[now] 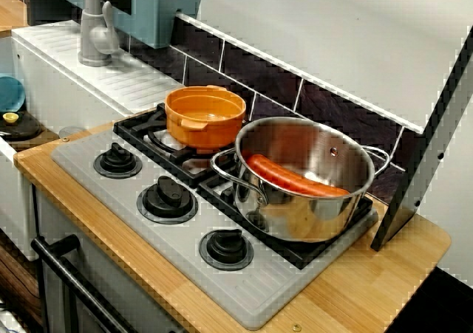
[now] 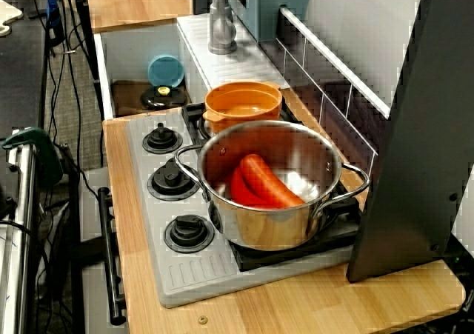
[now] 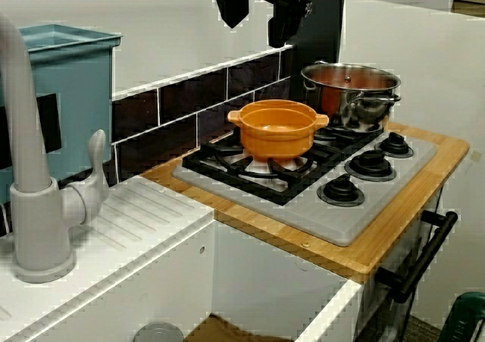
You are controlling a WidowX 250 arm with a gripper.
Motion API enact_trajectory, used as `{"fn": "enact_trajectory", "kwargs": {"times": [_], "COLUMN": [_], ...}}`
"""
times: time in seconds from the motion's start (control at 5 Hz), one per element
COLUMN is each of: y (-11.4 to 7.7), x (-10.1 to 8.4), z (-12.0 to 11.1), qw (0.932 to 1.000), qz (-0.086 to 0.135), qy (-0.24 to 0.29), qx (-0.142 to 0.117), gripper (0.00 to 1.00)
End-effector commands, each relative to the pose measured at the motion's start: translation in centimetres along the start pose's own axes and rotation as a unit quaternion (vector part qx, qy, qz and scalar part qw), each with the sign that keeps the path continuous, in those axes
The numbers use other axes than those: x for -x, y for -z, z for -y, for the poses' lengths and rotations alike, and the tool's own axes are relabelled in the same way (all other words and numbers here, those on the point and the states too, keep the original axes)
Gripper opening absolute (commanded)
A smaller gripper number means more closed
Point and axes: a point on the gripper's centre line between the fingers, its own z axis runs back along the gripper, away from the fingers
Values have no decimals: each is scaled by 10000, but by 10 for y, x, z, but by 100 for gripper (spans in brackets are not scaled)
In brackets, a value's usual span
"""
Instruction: Lift pot from stove
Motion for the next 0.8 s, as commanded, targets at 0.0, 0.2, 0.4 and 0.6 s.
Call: {"fn": "enact_trajectory", "kwargs": {"times": [0.0,0.2,0.4,0.6], "y": [0,17,36,49], "x": [11,20,22,16], "z": [1,3,1,2], "qw": [9957,9948,9952,9953], "qz": [530,527,447,315], "qy": [694,790,731,741], "qx": [-294,-380,-463,-538], "gripper": [100,100,100,100]}}
